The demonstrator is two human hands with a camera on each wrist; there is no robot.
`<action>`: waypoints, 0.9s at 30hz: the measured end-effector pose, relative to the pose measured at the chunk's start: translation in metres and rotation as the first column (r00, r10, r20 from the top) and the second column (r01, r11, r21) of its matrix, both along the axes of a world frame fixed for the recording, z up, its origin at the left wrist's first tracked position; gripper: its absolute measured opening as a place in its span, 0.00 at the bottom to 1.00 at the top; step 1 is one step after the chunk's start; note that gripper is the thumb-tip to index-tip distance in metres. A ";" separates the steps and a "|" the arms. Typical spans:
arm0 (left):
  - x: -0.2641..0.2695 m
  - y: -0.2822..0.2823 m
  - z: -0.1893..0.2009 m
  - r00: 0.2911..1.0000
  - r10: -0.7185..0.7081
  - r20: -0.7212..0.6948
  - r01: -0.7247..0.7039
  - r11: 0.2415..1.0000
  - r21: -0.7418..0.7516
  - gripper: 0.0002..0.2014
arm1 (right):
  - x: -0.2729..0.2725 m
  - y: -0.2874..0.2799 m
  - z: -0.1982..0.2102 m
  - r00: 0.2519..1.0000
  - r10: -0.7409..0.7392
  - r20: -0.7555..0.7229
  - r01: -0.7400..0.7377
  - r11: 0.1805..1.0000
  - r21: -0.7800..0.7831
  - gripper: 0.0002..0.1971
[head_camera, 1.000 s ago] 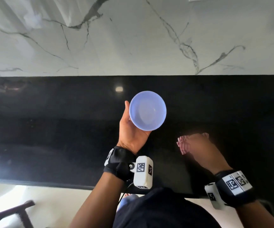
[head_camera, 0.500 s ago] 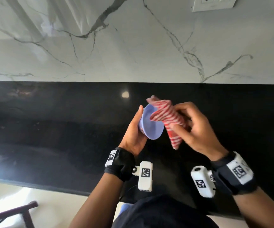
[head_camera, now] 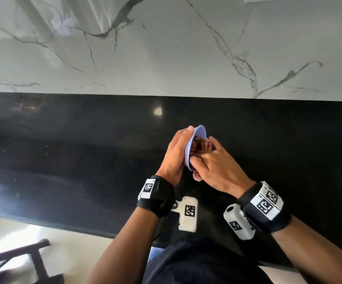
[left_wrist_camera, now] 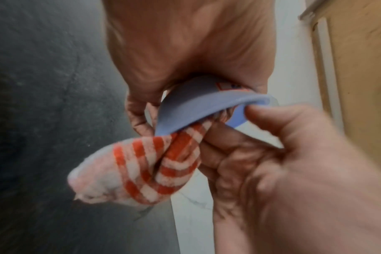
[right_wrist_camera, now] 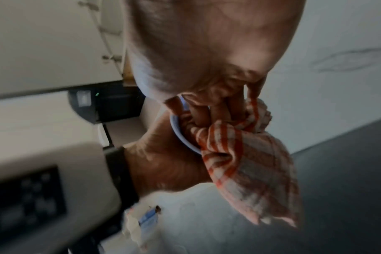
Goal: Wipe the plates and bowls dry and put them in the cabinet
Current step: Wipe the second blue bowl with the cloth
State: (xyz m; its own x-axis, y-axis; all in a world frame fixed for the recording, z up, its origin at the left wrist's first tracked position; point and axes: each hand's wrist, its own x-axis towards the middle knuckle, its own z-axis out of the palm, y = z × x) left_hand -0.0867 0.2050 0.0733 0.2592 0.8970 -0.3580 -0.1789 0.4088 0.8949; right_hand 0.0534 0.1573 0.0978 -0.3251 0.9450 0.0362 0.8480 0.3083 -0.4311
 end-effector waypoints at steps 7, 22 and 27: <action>0.009 -0.011 -0.012 0.994 0.104 0.040 -0.107 0.988 0.109 0.27 | 0.014 0.008 -0.013 0.465 -0.430 -0.774 -0.199 0.801 -0.565 0.25; 0.007 0.002 -0.002 0.982 0.184 -0.029 -0.180 0.976 0.121 0.22 | 0.005 0.006 -0.019 0.311 -0.419 -0.853 -0.219 0.842 -0.493 0.12; 0.002 0.010 0.006 0.999 0.043 0.000 -0.042 0.975 -0.218 0.32 | 0.026 0.011 -0.038 0.929 0.261 -0.264 -0.249 0.965 0.079 0.09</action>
